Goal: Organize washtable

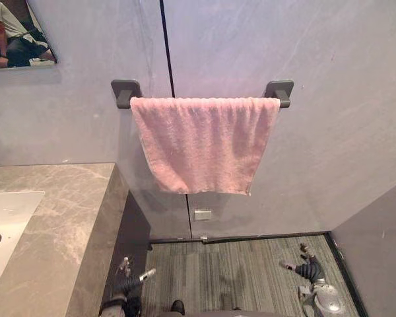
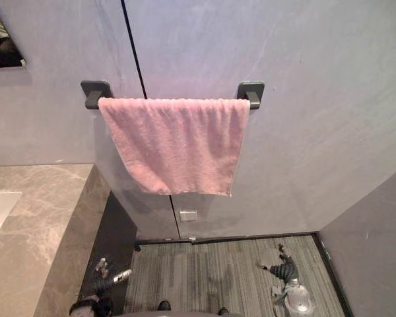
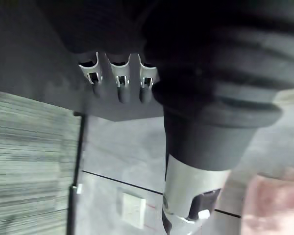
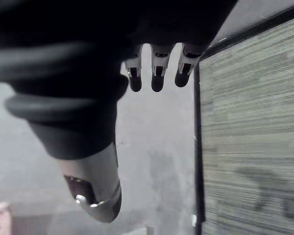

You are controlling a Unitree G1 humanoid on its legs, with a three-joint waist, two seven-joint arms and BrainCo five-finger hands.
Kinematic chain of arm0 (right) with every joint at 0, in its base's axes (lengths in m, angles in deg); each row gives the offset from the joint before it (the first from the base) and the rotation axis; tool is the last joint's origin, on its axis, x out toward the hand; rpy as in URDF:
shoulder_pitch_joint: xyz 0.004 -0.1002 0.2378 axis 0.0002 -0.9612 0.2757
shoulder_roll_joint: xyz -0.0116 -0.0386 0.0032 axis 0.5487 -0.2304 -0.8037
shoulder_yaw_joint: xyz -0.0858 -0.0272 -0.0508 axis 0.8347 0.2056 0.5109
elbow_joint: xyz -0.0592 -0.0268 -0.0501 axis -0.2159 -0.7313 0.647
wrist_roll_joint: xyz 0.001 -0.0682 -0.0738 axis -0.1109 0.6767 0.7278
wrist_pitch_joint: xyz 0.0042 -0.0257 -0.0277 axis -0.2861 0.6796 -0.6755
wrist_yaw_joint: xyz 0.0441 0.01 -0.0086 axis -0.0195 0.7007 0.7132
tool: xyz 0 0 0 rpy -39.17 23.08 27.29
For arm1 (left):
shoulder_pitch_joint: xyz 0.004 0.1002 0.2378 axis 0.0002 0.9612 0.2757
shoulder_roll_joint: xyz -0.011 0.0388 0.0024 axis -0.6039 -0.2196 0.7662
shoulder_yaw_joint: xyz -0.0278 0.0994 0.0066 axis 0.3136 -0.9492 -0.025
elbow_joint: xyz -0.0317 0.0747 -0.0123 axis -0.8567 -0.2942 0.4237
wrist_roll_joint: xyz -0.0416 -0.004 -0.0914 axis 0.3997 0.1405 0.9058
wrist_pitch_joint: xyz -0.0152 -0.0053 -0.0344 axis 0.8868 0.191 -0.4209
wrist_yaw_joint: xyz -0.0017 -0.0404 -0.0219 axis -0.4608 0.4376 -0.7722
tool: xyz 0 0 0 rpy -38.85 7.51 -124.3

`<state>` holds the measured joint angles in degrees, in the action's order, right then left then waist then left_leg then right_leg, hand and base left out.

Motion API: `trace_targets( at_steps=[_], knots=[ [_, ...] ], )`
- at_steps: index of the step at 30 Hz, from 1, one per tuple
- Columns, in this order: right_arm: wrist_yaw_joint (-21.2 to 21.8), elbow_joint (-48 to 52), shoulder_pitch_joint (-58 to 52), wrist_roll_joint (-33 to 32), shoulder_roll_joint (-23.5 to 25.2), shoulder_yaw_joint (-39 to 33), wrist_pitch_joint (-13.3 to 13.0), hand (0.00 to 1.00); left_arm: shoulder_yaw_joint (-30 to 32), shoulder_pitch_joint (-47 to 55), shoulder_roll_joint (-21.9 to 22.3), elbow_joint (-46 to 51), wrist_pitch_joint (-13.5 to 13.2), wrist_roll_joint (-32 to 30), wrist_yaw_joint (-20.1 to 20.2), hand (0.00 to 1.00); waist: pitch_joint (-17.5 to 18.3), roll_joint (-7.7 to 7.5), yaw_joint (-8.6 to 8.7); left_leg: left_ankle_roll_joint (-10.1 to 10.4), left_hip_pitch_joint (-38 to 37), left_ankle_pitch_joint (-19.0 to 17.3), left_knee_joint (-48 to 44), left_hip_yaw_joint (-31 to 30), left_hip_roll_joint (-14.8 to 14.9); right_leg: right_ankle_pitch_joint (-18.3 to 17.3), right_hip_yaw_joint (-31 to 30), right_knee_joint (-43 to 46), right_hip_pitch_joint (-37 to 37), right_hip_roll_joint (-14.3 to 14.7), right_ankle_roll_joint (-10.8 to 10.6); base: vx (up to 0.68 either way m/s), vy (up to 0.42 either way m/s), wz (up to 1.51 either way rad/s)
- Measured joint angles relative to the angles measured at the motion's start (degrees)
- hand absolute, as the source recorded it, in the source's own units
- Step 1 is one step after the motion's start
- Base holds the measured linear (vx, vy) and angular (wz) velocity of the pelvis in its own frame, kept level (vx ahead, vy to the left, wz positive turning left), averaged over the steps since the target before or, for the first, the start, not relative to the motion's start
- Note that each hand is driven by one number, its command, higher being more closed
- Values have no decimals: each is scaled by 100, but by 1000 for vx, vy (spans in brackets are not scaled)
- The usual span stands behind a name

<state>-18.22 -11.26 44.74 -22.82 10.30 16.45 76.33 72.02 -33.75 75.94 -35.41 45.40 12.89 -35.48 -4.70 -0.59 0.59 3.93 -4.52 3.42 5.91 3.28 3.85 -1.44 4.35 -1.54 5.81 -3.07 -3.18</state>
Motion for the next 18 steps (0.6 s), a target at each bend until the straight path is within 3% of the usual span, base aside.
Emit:
trace_targets(
  at_steps=[8,18],
  knots=[
    [-7,-601,-110,341,10,99,38,0,17,0,47,-814,53,-758,-145,0,29,79,-12,6,-129,-85,-1,143,5,-115,-123,162,1,-1,-14,23,-3,-7],
    [-22,-991,-5,659,-112,99,136,0,18,-25,150,-1074,54,-980,-263,0,34,119,-113,10,-274,-152,-32,358,22,-136,-357,208,1,28,10,30,-3,-13]
  ],
)
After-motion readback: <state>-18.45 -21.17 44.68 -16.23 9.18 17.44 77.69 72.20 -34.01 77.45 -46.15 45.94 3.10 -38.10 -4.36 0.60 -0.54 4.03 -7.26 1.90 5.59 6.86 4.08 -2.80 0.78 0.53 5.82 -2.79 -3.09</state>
